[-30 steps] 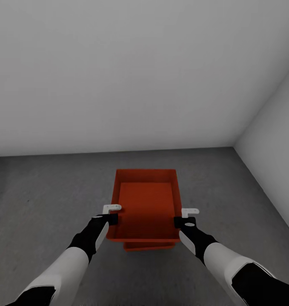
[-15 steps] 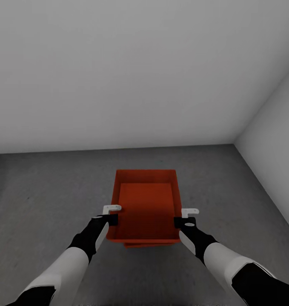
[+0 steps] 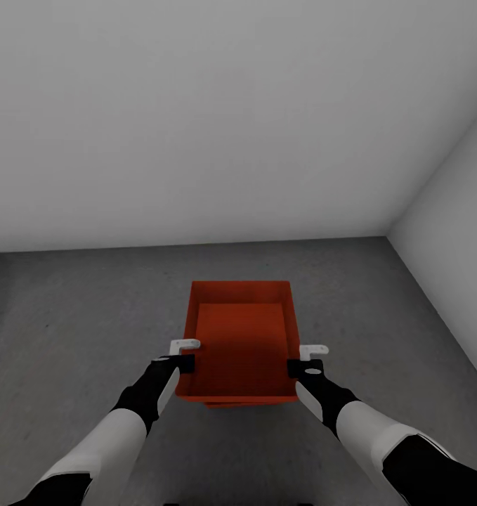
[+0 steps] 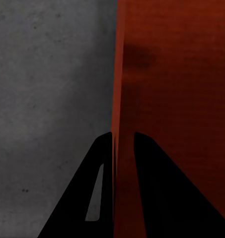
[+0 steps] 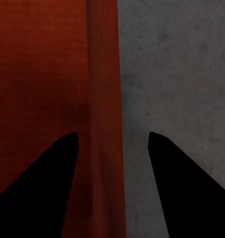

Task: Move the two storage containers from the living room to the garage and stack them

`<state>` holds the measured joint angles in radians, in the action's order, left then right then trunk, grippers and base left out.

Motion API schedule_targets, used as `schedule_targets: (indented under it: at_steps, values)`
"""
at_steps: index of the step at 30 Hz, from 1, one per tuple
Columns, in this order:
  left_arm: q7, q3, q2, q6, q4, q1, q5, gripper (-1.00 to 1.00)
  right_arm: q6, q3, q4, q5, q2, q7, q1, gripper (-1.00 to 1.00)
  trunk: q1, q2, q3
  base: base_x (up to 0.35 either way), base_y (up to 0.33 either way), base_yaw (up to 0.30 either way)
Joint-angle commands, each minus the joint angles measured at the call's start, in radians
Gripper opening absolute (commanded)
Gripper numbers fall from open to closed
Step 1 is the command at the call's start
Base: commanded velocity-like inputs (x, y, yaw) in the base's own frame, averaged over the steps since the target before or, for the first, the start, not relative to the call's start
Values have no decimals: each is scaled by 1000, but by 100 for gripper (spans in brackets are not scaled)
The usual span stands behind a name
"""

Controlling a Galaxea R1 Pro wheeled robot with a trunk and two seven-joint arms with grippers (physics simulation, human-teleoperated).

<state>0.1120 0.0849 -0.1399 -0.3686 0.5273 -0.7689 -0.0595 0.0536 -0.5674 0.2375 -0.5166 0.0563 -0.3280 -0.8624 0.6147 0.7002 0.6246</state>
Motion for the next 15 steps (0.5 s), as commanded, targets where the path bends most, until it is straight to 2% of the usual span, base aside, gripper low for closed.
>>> schedule_targets:
  at_steps: [1,15]
  values:
    - [1,7,-32,-18,-1,0,9,-100,-21,12,3,23,0,-54,-1,-100,0,1,1,0,0,0]
    - [1,7,-32,-18,-1,0,9,-100,-21,12,3,23,0,-54,-1,-100,0,1,1,0,0,0]
